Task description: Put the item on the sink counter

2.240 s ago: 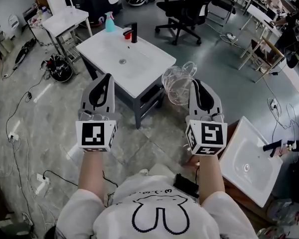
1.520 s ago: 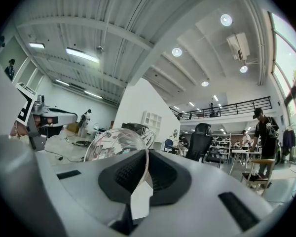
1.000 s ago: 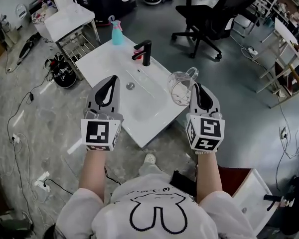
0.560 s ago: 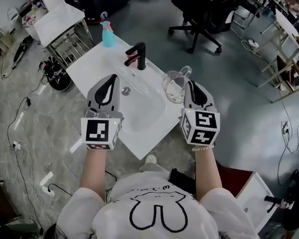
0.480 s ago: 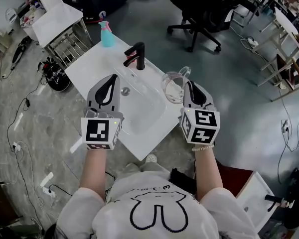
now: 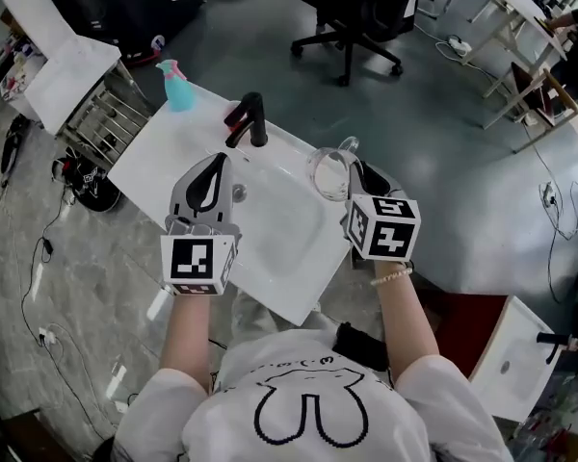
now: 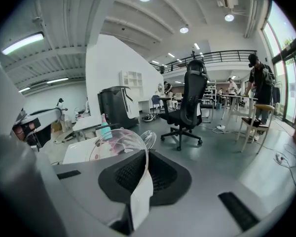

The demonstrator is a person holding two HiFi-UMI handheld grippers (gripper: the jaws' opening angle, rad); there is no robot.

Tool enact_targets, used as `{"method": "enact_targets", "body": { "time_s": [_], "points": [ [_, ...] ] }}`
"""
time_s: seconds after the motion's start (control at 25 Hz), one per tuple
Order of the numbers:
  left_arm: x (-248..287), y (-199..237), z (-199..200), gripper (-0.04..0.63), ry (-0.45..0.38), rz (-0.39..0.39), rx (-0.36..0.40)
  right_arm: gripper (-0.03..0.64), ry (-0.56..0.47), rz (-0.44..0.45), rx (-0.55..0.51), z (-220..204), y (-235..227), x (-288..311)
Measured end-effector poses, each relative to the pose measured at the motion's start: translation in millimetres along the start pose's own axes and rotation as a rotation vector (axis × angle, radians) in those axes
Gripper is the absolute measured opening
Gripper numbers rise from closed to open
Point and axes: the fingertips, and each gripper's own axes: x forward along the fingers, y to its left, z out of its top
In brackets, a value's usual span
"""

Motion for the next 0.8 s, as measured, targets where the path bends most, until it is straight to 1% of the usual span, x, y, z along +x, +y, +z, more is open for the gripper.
{"method": "enact_targets", "body": {
  "time_s": [0.2, 0.44, 0.6, 0.8],
  "points": [
    [21.5, 13.7, -16.1, 0.009, 0.013, -0.134, 0.014, 0.04, 0.036, -0.085, 0.101, -12.2, 6.3, 23.6],
    [45.9, 30.8, -22.8, 0.009, 0.0, -0.257, 0.005, 0.038, 0.087, -0.206, 0.19, -21.6, 11.0, 39.6],
    [58.5, 36.8, -24.1, 0.009, -0.02, -0.311, -0.015, 0.04, 0.139, -0.248, 0.239, -35.5, 12.6, 51.1],
    [69.5, 39.1, -32.0, 0.009, -0.023, -0.361, -0.047, 0.04, 0.225, -0.3, 0.267, -52.4, 9.6, 71.9]
  ]
}}
